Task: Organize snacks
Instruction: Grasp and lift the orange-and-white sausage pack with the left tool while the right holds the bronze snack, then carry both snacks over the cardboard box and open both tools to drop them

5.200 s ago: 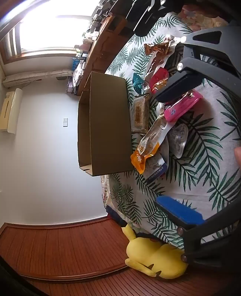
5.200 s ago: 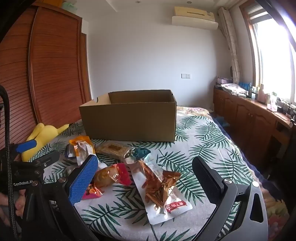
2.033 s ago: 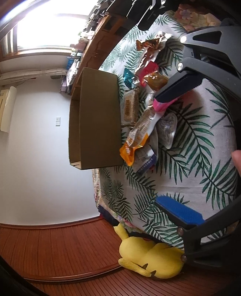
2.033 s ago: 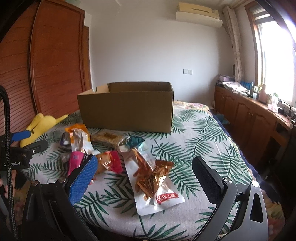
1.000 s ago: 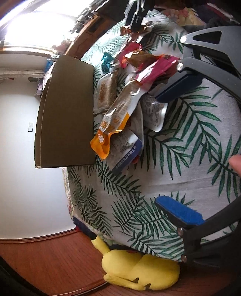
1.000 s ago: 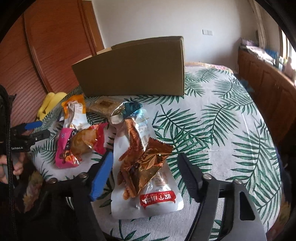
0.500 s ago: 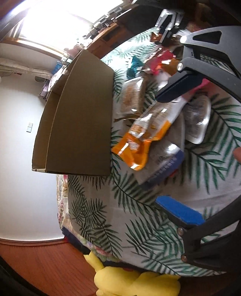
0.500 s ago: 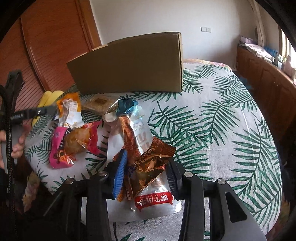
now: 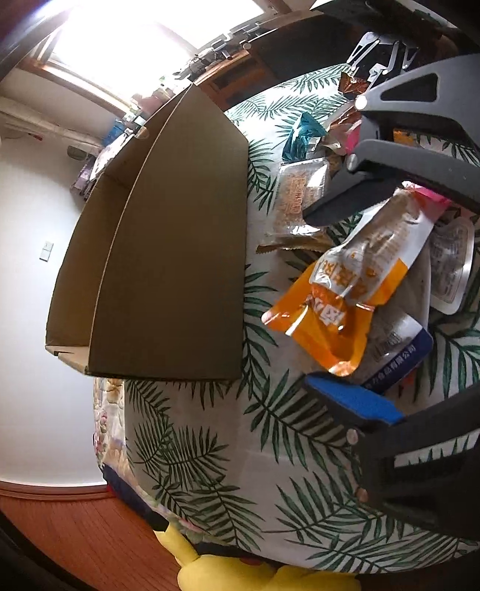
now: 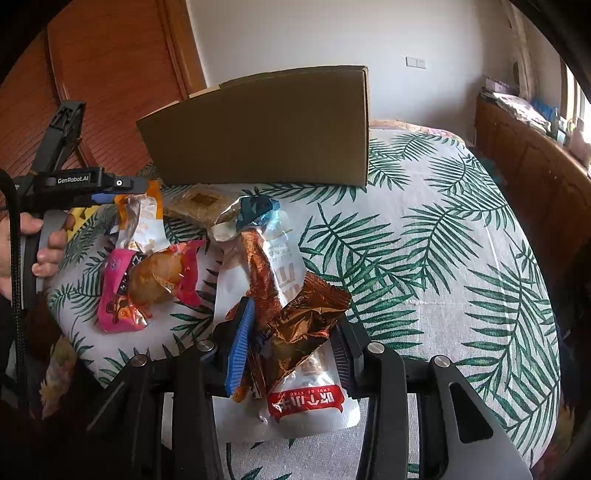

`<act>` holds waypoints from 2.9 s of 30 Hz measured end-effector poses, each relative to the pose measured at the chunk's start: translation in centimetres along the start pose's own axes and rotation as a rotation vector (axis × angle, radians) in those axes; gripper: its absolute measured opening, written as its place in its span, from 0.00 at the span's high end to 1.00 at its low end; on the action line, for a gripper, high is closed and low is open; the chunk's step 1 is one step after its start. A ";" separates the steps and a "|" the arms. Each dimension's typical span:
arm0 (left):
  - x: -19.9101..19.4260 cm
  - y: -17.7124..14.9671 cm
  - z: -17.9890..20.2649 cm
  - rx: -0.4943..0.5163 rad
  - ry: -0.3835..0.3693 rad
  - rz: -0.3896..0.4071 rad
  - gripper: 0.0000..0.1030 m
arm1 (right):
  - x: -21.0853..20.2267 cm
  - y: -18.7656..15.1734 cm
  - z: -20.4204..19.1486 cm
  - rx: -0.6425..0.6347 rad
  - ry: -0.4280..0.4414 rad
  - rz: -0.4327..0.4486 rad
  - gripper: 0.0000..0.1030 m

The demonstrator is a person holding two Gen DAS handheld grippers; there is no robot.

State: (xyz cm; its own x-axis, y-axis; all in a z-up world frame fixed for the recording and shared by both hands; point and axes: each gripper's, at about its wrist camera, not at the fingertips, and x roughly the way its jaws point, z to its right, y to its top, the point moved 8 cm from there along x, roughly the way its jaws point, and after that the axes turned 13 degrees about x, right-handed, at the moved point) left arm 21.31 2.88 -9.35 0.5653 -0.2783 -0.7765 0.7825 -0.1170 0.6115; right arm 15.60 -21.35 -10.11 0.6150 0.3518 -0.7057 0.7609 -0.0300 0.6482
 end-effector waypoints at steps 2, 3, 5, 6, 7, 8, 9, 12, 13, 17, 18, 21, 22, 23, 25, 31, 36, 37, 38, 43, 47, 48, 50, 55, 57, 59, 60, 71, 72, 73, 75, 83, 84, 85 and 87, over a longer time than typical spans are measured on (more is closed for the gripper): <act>0.1 -0.1 0.1 -0.001 0.002 -0.010 0.22 | 0.0 0.0 -0.1 -0.005 0.000 0.000 0.61; 0.1 -0.2 0.0 -0.005 0.005 -0.014 0.22 | 0.1 0.0 -0.2 -0.007 0.001 0.000 0.61; 0.0 -0.6 0.0 -0.004 0.012 -0.013 0.21 | 0.1 -0.1 -0.3 -0.012 0.001 0.001 0.61; 0.0 -0.7 0.0 0.001 0.015 -0.011 0.21 | 0.1 -0.1 -0.3 -0.012 0.002 0.001 0.61; 0.0 -0.8 0.1 0.010 0.024 -0.009 0.21 | 0.1 -0.1 -0.3 -0.012 0.003 0.001 0.61; 0.0 -0.9 0.3 0.018 0.035 -0.007 0.21 | 0.1 -0.1 -0.3 -0.011 0.007 -0.001 0.61; 0.1 -1.0 0.3 0.026 0.041 -0.005 0.21 | 0.1 -0.1 -0.4 -0.010 0.010 -0.002 0.61; 0.6 -1.2 0.8 0.064 0.070 -0.012 0.21 | 0.2 -0.2 -0.4 -0.010 0.016 -0.006 0.61; 0.6 -1.2 1.0 0.086 0.083 -0.011 0.21 | 0.2 -0.2 -0.5 -0.013 0.016 -0.007 0.61; 0.7 -1.0 1.4 0.117 0.089 -0.008 0.26 | 0.2 -0.3 -0.6 -0.019 0.016 -0.007 0.61; 0.7 -0.9 1.5 0.129 0.093 -0.002 0.28 | 0.2 -0.2 -0.6 -0.019 0.016 -0.008 0.61; 0.4 -0.5 1.4 0.105 0.070 0.029 0.46 | 0.2 -0.3 -0.6 -0.020 0.017 -0.009 0.62; 0.1 -0.4 1.1 0.091 0.076 0.046 0.63 | 0.2 -0.3 -0.6 -0.021 0.016 -0.010 0.62; -0.1 -0.3 1.0 0.078 0.057 0.052 0.67 | 0.2 -0.3 -0.6 -0.023 0.015 -0.011 0.62; -0.5 -0.2 0.9 0.063 0.018 0.059 0.75 | 0.2 -0.3 -0.6 -0.028 0.012 -0.012 0.62; -1.3 0.0 0.8 0.037 -0.033 0.089 0.87 | 0.3 -0.2 -0.5 -0.026 0.008 -0.014 0.62; -2.2 0.5 1.1 0.034 -0.057 0.120 0.91 | 0.3 -0.2 -0.7 -0.032 0.005 -0.014 0.63; -2.5 0.7 1.2 0.035 -0.065 0.130 0.92 | 0.3 -0.2 -0.7 -0.035 0.002 -0.011 0.64; -2.7 0.8 1.4 0.039 -0.068 0.136 0.92 | 0.2 -0.1 -0.7 -0.036 0.000 -0.011 0.66; -4.3 2.0 2.7 0.065 -0.084 0.185 0.95 | -0.4 0.3 -1.0 -0.041 0.006 0.005 0.70; -6.0 3.1 4.2 0.111 -0.081 0.226 0.96 | -1.4 1.3 -1.3 -0.052 0.004 0.034 0.71; -6.3 3.4 4.5 0.123 -0.078 0.234 0.97 | -1.5 1.5 -1.4 -0.054 0.004 0.038 0.71; -7.1 4.0 5.2 0.142 -0.075 0.253 0.97 | -1.9 1.9 -1.5 -0.056 0.004 0.046 0.71; -9.0 5.5 6.2 0.169 -0.077 0.292 0.98 | -2.5 2.5 -1.9 -0.058 0.013 0.066 0.71; -9.7 6.0 6.6 0.178 -0.077 0.305 0.98 | -2.9 2.8 -2.0 -0.059 0.016 0.075 0.71; -10.3 6.5 6.7 0.190 -0.066 0.319 0.98 | -3.2 3.1 -2.3 -0.061 0.022 0.082 0.71; -10.6 6.7 6.9 0.194 -0.062 0.327 0.98 | -3.3 3.3 -2.4 -0.063 0.024 0.086 0.71; -14.9 11.0 7.7 0.230 -0.039 0.410 0.98 | -5.8 7.6 -4.7 -0.104 0.053 0.152 0.71; -15.4 11.7 7.6 0.233 -0.032 0.418 0.98 | -6.0 8.2 -5.1 -0.112 0.056 0.162 0.71; -15.7 12.2 7.5 0.235 -0.025 0.425 0.98 | -6.2 8.8 -5.4 -0.119 0.058 0.171 0.71; -16.6 13.5 7.1 0.238 -0.007 0.444 0.98 | -6.6 10.1 -6.0 -0.132 0.063 0.188 0.71; -18.6 18.7 5.2 0.236 0.038 0.496 0.98 | -6.4 15.0 -8.1 -0.164 0.085 0.207 0.71; -18.6 19.1 5.0 0.234 0.042 0.497 0.98 | -6.2 15.5 -8.3 -0.162 0.086 0.206 0.71; -18.7 19.6 4.8 0.232 0.048 0.503 0.98 | -6.0 15.9 -8.3 -0.162 0.085 0.206 0.71; -18.8 20.8 4.5 0.229 0.061 0.514 0.98 | -5.6 16.8 -8.6 -0.163 0.082 0.204 0.71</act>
State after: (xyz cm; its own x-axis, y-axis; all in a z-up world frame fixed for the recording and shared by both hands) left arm 25.81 1.44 18.71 0.8779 -0.2994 -0.3736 0.3301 -0.1867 0.9253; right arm 23.19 -15.78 7.21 0.7283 0.4291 -0.5343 0.5754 0.0404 0.8169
